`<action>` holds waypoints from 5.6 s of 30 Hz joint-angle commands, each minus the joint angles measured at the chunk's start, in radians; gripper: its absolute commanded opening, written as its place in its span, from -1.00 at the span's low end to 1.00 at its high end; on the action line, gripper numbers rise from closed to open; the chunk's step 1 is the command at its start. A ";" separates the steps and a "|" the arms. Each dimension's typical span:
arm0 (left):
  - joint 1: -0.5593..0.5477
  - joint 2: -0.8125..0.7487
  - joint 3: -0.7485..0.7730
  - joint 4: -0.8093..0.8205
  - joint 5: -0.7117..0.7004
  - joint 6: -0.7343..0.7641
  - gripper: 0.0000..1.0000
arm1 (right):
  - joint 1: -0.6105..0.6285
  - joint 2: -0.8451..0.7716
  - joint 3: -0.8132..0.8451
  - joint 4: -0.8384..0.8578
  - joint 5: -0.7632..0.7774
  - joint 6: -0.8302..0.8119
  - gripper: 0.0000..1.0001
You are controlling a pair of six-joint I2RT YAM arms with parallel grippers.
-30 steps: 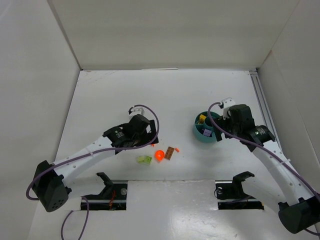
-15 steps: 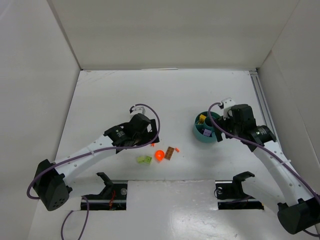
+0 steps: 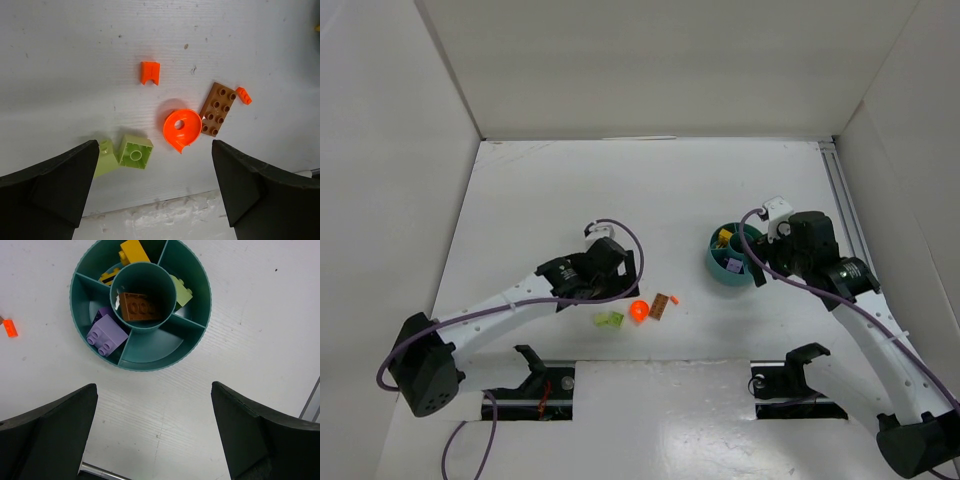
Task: Sort the legos into containers by color
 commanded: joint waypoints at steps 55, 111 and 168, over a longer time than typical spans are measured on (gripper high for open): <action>-0.035 0.319 0.038 0.156 -0.166 -0.034 -1.00 | -0.005 -0.039 0.008 0.027 0.007 -0.007 1.00; -0.417 0.370 0.532 0.210 -0.203 0.256 -1.00 | -0.005 -0.049 -0.001 0.027 0.039 0.021 1.00; -0.343 1.066 1.248 0.158 -0.185 0.458 -0.39 | -0.015 -0.371 0.041 -0.168 0.590 0.395 1.00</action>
